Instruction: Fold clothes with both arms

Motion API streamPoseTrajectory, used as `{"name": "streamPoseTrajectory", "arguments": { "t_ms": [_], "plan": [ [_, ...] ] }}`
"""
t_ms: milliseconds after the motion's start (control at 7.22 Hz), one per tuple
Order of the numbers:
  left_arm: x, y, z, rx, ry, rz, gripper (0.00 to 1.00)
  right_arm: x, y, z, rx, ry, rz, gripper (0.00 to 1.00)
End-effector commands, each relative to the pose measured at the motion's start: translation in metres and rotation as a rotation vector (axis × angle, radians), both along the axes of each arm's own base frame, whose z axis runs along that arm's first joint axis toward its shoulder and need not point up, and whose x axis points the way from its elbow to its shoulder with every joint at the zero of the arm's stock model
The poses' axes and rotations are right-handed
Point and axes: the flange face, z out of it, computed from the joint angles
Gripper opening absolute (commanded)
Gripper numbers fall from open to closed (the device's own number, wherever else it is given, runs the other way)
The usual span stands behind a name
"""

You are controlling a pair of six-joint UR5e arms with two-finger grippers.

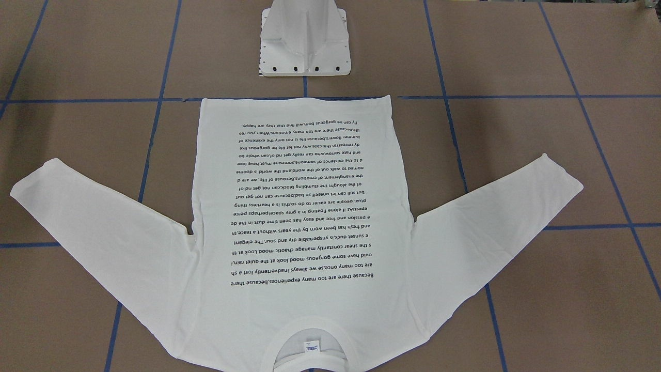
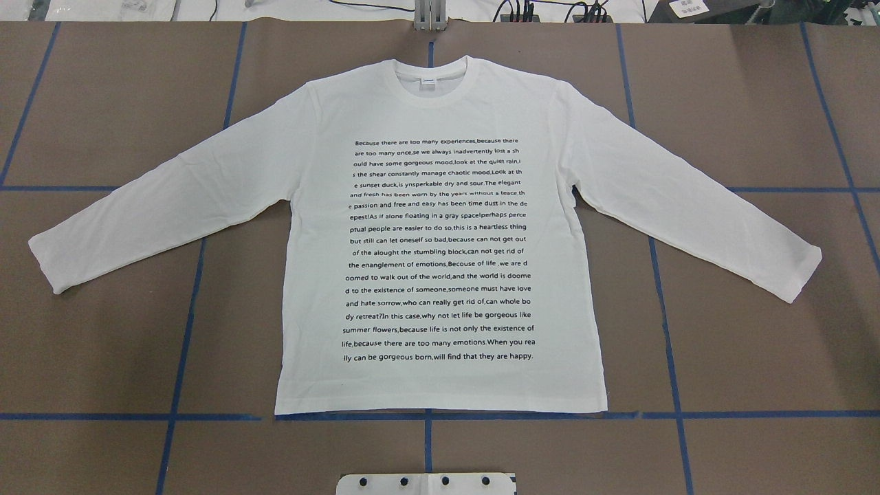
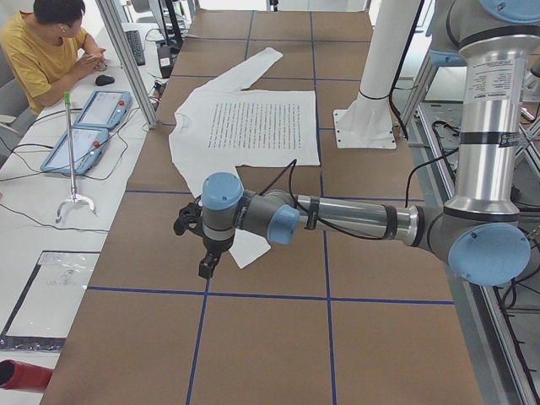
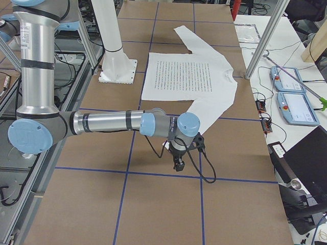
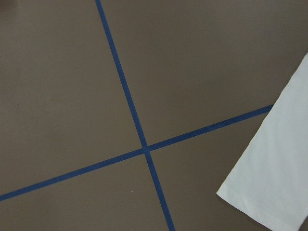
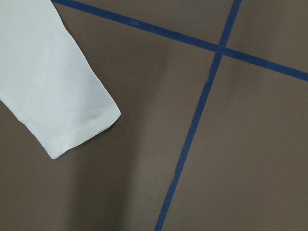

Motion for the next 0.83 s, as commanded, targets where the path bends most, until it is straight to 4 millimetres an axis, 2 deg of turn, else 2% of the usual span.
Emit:
{"name": "streamPoseTrajectory", "arguments": {
  "t_ms": [0,277,554,692],
  "plan": [
    [0.011,0.004,0.013,0.025,0.091,0.001,1.0,-0.008,0.001,0.005,-0.004,-0.001,-0.006,1.0],
    [0.012,0.006,0.01,0.023,0.104,0.001,1.0,-0.009,0.001,0.004,-0.001,-0.004,-0.007,1.0],
    [0.015,0.001,0.005,0.029,0.104,0.005,1.0,-0.01,-0.004,-0.006,0.036,-0.017,-0.006,1.0],
    [0.016,0.0,0.004,0.032,0.105,0.006,1.0,-0.011,-0.009,-0.001,0.088,-0.04,0.007,1.0]
  ]
}}
